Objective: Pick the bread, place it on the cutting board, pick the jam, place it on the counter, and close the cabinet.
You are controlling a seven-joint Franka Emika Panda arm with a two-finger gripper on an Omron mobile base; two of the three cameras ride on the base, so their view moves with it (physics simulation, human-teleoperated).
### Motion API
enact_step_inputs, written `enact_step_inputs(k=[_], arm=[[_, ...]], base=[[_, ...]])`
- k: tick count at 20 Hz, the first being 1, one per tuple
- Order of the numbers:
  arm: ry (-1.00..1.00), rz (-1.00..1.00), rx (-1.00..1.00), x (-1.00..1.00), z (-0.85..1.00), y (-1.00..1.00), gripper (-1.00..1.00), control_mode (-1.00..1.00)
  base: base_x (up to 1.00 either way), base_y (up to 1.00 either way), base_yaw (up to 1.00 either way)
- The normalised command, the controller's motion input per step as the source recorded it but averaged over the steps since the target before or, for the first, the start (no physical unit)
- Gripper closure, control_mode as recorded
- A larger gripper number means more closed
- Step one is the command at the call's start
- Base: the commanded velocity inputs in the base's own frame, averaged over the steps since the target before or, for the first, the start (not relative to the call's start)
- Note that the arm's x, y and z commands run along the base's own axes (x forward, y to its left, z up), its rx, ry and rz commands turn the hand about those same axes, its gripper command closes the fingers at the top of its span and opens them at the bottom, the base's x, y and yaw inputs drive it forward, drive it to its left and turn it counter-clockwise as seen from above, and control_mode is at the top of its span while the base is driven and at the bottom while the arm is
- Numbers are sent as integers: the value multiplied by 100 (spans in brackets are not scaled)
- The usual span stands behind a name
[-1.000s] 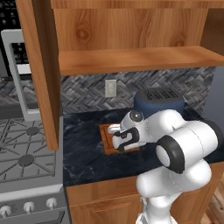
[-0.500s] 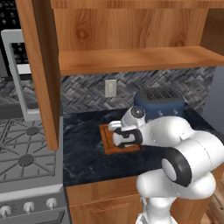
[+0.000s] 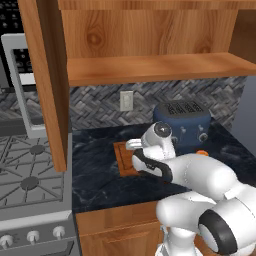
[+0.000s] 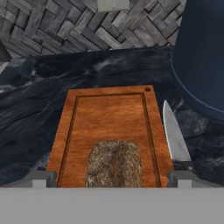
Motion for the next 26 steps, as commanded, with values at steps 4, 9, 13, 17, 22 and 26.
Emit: enact_step_inputs(k=[4, 9, 13, 17, 22, 26], arm=[[-5, 0, 0, -45, 18, 0, -100, -100], [-6, 0, 0, -49, 21, 0, -100, -100], [-7, 0, 0, -52, 21, 0, -100, -100], [-7, 0, 0, -50, 21, 0, -100, -100], [-6, 0, 0, -44, 19, 0, -100, -100], [-7, 0, 0, -46, 28, 0, -100, -100]], base=[[0, 0, 0], [0, 0, 0], [0, 0, 0], [0, 0, 0], [0, 0, 0], [0, 0, 0]])
